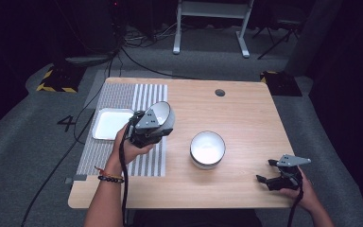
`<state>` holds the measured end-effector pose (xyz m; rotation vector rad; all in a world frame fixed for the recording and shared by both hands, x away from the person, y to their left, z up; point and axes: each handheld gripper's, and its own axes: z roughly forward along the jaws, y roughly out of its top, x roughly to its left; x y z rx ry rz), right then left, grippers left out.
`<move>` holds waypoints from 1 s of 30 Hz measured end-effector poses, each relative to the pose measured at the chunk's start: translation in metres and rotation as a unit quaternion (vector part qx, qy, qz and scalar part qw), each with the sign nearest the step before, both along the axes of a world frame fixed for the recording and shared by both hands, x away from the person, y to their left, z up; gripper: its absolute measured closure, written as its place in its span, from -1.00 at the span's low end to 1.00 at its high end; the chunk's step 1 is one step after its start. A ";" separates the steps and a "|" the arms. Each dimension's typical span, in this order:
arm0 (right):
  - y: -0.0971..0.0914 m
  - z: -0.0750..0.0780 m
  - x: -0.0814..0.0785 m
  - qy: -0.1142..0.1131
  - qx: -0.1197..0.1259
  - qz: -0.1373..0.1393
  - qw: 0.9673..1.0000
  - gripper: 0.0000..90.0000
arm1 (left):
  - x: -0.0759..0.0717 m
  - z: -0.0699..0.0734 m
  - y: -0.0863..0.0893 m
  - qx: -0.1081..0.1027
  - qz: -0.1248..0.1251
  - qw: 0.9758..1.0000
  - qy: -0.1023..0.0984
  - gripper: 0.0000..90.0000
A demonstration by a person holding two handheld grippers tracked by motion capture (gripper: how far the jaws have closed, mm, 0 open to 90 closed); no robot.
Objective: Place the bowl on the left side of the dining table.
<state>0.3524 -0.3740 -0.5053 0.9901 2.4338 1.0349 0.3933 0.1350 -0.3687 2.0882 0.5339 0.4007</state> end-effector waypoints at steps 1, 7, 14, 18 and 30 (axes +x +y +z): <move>0.000 0.000 0.000 0.000 0.000 0.000 1.000 -0.78 | 0.001 0.001 0.002 0.011 -0.001 1.000 -0.003 0.78; 0.000 0.000 0.000 0.000 0.000 0.000 1.000 -0.78 | 0.004 0.002 0.011 0.010 0.013 1.000 -0.002 0.78; 0.000 0.000 0.000 0.000 0.000 0.000 1.000 -0.78 | 0.008 0.000 0.022 0.013 0.031 0.999 0.003 0.78; 0.000 0.000 0.000 0.000 0.000 0.000 1.000 -0.77 | 0.011 -0.002 0.027 0.013 0.040 0.999 0.004 0.78; 0.000 0.000 0.000 0.000 0.000 0.000 1.000 -0.78 | 0.019 -0.007 0.044 0.020 0.073 0.997 0.015 0.78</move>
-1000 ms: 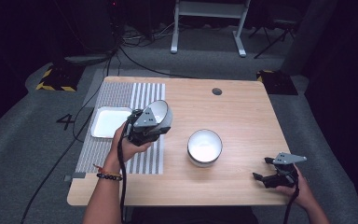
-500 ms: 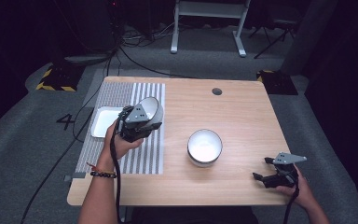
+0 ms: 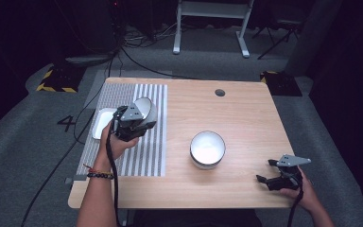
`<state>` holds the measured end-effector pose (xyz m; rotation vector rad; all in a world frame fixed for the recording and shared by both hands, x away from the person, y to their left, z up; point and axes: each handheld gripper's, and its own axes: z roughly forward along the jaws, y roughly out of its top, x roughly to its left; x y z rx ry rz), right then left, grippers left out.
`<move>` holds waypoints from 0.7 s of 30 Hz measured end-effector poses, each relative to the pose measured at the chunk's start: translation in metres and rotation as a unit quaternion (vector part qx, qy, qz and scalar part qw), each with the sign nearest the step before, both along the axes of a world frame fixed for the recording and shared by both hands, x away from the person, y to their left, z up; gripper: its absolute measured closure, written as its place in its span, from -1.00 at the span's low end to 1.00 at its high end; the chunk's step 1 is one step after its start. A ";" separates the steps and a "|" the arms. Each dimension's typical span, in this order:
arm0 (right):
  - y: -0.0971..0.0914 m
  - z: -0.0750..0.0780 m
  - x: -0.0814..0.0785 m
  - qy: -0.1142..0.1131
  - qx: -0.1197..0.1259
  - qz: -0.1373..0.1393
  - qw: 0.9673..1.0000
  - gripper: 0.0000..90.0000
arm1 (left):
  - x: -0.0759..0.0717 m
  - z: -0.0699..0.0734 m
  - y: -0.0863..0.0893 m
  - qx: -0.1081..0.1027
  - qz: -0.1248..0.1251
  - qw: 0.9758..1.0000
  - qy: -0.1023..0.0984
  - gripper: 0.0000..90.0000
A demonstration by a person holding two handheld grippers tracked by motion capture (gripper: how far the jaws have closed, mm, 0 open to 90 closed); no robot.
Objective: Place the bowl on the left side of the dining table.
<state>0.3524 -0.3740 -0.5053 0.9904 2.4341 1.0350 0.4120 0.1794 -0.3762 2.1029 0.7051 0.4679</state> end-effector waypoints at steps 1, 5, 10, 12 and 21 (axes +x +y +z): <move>0.000 0.000 0.000 0.000 0.000 0.000 1.000 -0.78 | 0.001 -0.001 0.001 -0.003 0.004 1.000 0.000 0.78; 0.000 0.000 0.000 0.000 0.000 0.000 1.000 -0.78 | 0.003 -0.003 0.007 -0.004 0.013 1.000 0.005 0.78; 0.000 0.000 0.000 0.000 0.000 0.000 1.000 -0.78 | 0.007 -0.006 0.013 -0.001 0.026 1.000 0.008 0.78; 0.000 0.000 0.000 0.000 0.000 0.000 1.000 -0.78 | 0.007 -0.007 0.016 -0.002 0.033 0.999 0.008 0.78; 0.000 0.000 0.000 0.000 0.000 0.000 1.000 -0.78 | 0.012 -0.013 0.027 0.003 0.055 0.998 0.016 0.78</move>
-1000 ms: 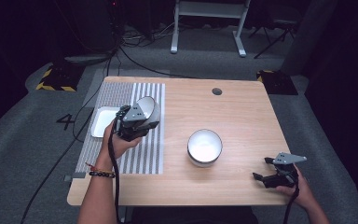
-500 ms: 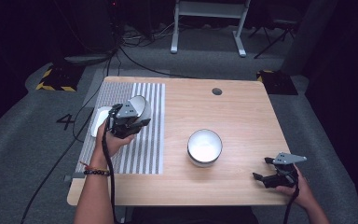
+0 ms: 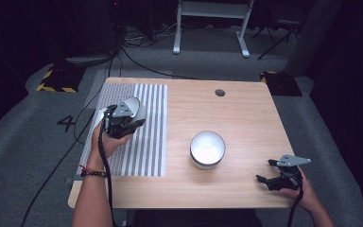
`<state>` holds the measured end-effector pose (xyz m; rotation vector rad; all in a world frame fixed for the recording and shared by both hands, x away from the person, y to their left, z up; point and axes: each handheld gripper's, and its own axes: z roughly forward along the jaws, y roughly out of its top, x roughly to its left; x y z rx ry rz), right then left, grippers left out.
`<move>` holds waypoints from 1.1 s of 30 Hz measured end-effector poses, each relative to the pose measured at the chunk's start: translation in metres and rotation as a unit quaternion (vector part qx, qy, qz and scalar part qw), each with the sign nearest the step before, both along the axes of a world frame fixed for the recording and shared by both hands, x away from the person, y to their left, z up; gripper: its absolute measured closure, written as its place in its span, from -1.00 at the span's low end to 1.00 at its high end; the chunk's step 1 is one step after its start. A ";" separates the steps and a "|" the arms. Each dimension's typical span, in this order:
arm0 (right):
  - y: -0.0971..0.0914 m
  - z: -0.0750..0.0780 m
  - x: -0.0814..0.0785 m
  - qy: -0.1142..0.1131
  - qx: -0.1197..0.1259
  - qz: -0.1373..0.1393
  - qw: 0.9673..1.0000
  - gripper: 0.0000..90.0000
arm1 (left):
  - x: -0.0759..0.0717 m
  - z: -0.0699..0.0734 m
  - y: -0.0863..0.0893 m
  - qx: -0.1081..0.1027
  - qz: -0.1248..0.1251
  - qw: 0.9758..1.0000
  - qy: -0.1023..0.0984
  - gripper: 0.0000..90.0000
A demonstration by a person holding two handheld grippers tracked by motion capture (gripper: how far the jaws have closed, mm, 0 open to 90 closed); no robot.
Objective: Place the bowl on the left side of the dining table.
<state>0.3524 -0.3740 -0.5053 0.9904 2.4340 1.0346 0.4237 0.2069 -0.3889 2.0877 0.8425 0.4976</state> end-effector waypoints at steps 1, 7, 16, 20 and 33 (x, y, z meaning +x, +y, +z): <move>0.000 0.000 0.000 0.000 0.000 0.000 1.000 -0.78 | 0.000 0.000 0.002 0.005 0.001 1.000 0.007 0.78; 0.000 0.000 0.000 0.000 0.000 0.000 1.000 -0.78 | 0.004 -0.005 0.010 0.003 0.018 1.000 0.013 0.78; 0.000 0.000 0.000 0.000 0.000 0.000 1.000 -0.77 | 0.011 -0.010 0.021 0.017 0.032 0.999 0.022 0.78; 0.000 0.000 0.000 0.000 0.000 0.000 1.000 -0.78 | 0.013 -0.013 0.027 0.019 0.044 0.999 0.025 0.78; 0.000 0.000 0.000 0.000 0.000 0.000 1.000 -0.77 | 0.020 -0.021 0.038 0.038 0.067 0.996 0.045 0.78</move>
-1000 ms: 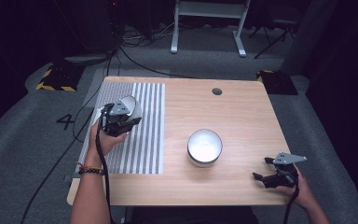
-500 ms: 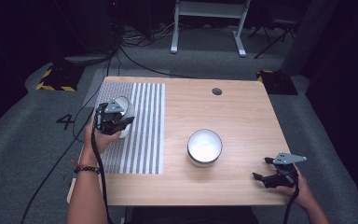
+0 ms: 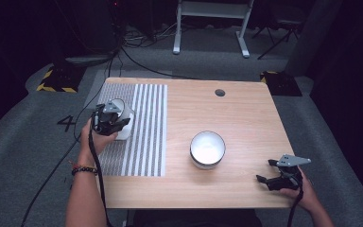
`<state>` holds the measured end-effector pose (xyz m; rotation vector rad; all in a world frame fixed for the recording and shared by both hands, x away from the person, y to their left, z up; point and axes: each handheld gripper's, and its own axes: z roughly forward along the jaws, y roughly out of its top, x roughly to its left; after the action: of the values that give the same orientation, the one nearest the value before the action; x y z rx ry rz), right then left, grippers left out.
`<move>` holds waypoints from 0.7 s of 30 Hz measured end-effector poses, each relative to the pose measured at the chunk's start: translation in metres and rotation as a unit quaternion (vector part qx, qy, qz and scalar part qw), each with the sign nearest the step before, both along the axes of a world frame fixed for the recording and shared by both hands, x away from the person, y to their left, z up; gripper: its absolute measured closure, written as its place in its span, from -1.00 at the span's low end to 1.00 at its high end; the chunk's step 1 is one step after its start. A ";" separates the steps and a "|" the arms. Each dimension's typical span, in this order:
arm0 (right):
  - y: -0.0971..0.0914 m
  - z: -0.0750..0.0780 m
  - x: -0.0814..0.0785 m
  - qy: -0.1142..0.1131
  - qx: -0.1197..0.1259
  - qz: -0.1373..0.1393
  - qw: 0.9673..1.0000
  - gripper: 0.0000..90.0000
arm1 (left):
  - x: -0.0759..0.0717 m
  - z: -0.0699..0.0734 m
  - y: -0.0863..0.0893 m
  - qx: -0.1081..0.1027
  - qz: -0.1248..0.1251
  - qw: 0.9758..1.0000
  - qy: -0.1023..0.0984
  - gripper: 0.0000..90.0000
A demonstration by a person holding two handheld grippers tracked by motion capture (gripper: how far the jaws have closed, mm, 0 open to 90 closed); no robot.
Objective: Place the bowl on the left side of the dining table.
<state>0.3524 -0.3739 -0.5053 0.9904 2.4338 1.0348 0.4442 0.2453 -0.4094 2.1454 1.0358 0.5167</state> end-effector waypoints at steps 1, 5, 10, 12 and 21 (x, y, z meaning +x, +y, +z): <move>0.000 0.000 0.000 0.000 0.000 0.000 1.000 -0.78 | 0.001 -0.001 0.001 0.002 -0.001 1.000 0.000 0.78; 0.000 0.000 0.000 0.000 0.000 0.000 1.000 -0.78 | 0.004 -0.003 0.001 0.012 0.009 1.000 0.004 0.78; 0.000 0.000 0.000 0.000 0.000 0.000 1.000 -0.78 | 0.008 -0.006 0.005 0.023 0.024 0.999 0.007 0.78; 0.000 0.000 0.000 0.000 0.000 0.000 1.000 -0.78 | 0.010 -0.009 0.007 0.025 0.026 0.999 0.016 0.78; 0.000 0.000 0.000 0.000 0.000 0.000 1.000 -0.78 | 0.018 -0.020 0.011 0.044 0.048 0.997 0.027 0.78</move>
<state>0.3524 -0.3740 -0.5053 0.9902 2.4338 1.0350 0.4625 0.2559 -0.4294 2.2063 1.1711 0.5613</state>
